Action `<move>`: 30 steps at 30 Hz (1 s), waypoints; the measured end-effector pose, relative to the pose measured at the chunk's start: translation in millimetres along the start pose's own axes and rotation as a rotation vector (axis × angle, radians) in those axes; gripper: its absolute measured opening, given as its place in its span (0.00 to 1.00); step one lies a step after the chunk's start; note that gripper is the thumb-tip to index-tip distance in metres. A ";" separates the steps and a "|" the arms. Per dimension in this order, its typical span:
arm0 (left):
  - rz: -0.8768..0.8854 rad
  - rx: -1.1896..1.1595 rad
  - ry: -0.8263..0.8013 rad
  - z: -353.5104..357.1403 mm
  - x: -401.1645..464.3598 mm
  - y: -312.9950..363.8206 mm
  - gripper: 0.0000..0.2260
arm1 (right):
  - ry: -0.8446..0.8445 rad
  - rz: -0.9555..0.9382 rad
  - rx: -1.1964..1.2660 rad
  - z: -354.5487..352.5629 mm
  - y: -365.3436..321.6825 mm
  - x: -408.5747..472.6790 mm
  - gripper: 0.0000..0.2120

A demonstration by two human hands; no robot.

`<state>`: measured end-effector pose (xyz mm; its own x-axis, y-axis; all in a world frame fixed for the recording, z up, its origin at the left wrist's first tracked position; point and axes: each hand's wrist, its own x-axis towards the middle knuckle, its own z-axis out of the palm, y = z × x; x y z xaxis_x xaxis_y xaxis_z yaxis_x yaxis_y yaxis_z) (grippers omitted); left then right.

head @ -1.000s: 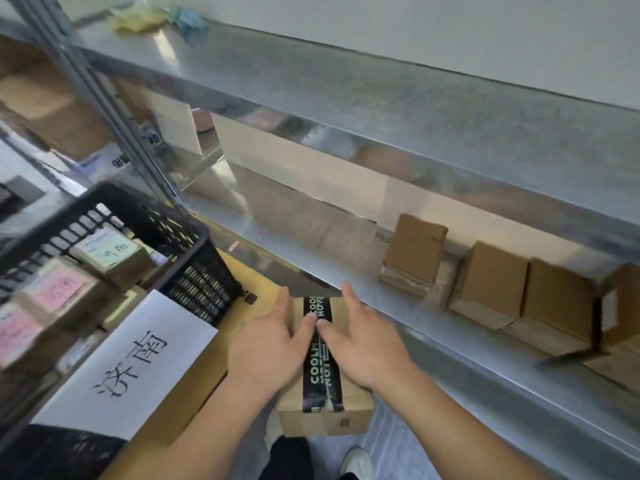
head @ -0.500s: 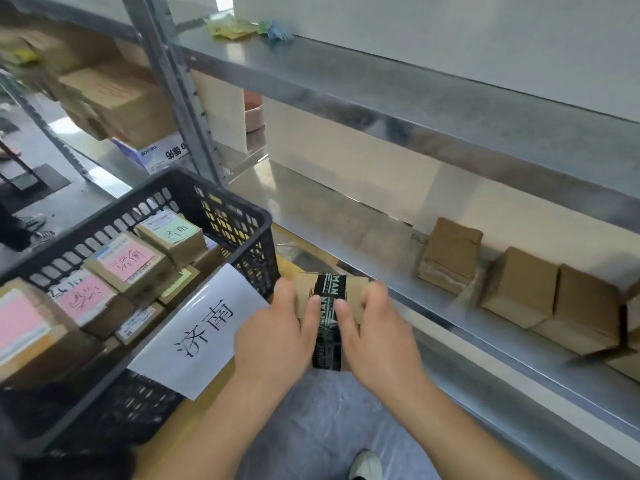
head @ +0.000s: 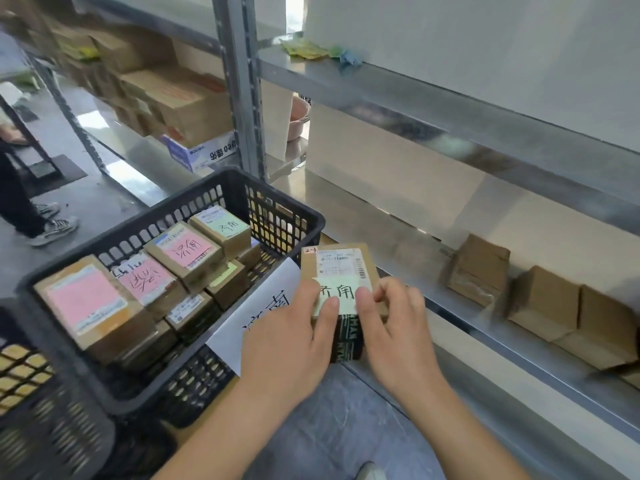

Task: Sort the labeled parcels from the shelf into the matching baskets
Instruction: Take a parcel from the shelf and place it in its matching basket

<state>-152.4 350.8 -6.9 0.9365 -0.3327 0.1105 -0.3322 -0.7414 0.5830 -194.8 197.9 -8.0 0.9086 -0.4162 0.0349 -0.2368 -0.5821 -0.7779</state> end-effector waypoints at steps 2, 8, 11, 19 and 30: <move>-0.020 -0.001 0.026 -5.9 -1.4 -5.9 0.09 | 0.034 -0.011 0.039 10.2 -3.2 0.0 0.12; -0.029 0.097 0.076 -12.0 1.1 -25.4 0.27 | -0.063 -0.079 0.090 31.6 -17.4 12.5 0.21; -0.084 0.159 0.106 -16.0 9.2 -36.3 0.27 | -0.172 -0.117 0.134 43.2 -26.3 27.6 0.23; -0.278 0.323 0.139 -20.8 44.7 -66.9 0.29 | -0.398 -0.145 0.171 85.4 -41.2 96.2 0.23; -0.625 0.355 0.124 -19.4 83.0 -96.8 0.31 | -0.691 -0.227 0.267 135.9 -61.5 169.3 0.21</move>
<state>-40.3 406.2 -38.5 0.9619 0.2676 -0.0555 0.2724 -0.9226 0.2733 20.4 258.1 -39.6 0.9541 0.2745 -0.1200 -0.0081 -0.3766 -0.9263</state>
